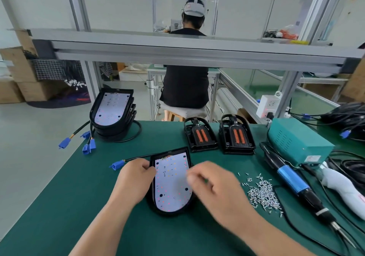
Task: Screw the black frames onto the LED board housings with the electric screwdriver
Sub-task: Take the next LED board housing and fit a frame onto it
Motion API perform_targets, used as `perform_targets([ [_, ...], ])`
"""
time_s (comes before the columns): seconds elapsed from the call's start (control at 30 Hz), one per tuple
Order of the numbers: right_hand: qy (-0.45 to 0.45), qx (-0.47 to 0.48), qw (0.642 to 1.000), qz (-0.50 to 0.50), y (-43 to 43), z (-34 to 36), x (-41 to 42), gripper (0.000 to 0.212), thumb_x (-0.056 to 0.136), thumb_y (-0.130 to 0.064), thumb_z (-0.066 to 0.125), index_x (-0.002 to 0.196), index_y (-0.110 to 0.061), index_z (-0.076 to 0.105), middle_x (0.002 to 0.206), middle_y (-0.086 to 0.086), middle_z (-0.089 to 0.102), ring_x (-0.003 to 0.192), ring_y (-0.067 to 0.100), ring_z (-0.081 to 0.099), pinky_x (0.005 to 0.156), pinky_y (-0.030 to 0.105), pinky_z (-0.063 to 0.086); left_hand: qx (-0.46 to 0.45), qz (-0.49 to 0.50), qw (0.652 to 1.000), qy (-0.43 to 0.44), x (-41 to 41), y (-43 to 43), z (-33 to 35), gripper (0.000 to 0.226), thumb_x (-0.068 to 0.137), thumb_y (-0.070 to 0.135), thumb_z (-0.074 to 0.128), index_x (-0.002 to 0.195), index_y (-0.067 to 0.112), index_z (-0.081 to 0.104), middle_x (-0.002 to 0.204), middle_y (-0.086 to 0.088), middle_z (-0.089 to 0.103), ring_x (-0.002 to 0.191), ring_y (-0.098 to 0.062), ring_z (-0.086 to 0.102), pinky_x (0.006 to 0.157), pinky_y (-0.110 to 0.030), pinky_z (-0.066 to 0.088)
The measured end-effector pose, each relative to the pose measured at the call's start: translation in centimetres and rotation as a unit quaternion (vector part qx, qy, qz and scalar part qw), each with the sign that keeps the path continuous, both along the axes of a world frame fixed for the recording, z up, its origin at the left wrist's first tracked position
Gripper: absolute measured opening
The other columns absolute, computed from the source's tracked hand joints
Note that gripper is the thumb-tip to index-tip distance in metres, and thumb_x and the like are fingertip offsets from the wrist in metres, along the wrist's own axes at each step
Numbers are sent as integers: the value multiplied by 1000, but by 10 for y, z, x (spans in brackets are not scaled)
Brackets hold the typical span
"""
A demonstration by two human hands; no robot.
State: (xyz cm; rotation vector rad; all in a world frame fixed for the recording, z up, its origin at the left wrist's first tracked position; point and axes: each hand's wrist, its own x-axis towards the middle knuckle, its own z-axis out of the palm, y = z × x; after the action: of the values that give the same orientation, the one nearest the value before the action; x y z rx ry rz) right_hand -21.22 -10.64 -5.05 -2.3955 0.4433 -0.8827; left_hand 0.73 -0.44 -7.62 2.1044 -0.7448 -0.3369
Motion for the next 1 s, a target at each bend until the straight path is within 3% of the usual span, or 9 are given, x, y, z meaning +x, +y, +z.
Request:
perform_targets([
  [0.13, 59, 58, 988, -129, -55, -11, -1, 8, 104, -38, 61, 105, -35, 68, 99, -20, 68, 94, 3, 62, 85, 29, 50, -12, -41, 999, 1, -1, 1, -2, 20, 89, 15, 58, 73, 5, 49, 59, 2, 32, 57, -17, 25, 59, -33, 22],
  [0.3, 253, -20, 963, -96, -84, -33, 1, 28, 99, -49, 67, 121, -31, 68, 106, -14, 57, 96, 10, 57, 87, 32, 47, 9, -200, 980, 13, -13, 5, 6, 21, 93, 23, 55, 91, 20, 75, 62, 6, 45, 58, -14, 33, 57, -30, 29],
  [0.4, 237, 14, 969, -63, -89, -30, -1, 27, 95, -50, 73, 116, -33, 73, 100, -15, 59, 87, 1, 56, 85, 31, 48, 55, -304, 951, 11, -23, 7, 12, 24, 94, 31, 53, 100, 26, 76, 75, -1, 61, 67, -14, 45, 63, -39, 43],
  [0.47, 212, 49, 975, -52, -92, -27, -3, 24, 93, -48, 76, 113, -34, 76, 97, -13, 62, 86, -1, 59, 83, 29, 48, 80, -350, 933, 2, -32, 7, 16, 23, 96, 37, 56, 107, 35, 77, 93, 6, 75, 79, -15, 62, 80, -43, 55],
  [0.6, 240, 37, 970, 4, -87, -28, -3, 39, 87, -54, 82, 120, -33, 75, 104, -13, 61, 90, 0, 58, 80, 18, 44, 80, -333, 939, -12, -51, 1, 18, 18, 88, 48, 70, 104, 53, 76, 98, 16, 74, 90, -8, 69, 88, -39, 57],
  [0.73, 246, 42, 967, 53, -81, -23, 0, 22, 90, -36, 84, 110, -29, 78, 104, -11, 65, 94, 4, 61, 90, 28, 50, 52, -319, 946, -28, -60, -4, 15, 13, 84, 47, 77, 96, 49, 76, 96, 16, 73, 87, -6, 66, 87, -40, 56],
  [0.8, 251, 52, 963, 78, -81, -19, 0, 15, 92, -27, 82, 107, -28, 80, 101, -8, 66, 95, 6, 63, 92, 32, 50, 43, -321, 945, -42, -61, -5, 13, 13, 84, 46, 78, 95, 50, 75, 95, 22, 71, 89, -1, 65, 82, -31, 53],
  [0.9, 257, 52, 959, 108, -83, -15, -1, 17, 93, -20, 80, 109, -25, 82, 99, -7, 66, 96, 5, 61, 92, 27, 48, 42, -328, 940, -79, -63, -7, 11, 14, 86, 48, 79, 98, 54, 74, 92, 27, 65, 88, 3, 62, 73, -21, 43],
  [1.0, 253, 75, 958, 113, -85, -14, -2, 17, 94, -16, 78, 105, -28, 82, 99, -7, 65, 97, 4, 62, 89, 21, 45, 30, -331, 938, -99, -60, -5, 15, 15, 92, 54, 70, 107, 58, 70, 100, 34, 66, 97, 7, 62, 82, -22, 48],
])
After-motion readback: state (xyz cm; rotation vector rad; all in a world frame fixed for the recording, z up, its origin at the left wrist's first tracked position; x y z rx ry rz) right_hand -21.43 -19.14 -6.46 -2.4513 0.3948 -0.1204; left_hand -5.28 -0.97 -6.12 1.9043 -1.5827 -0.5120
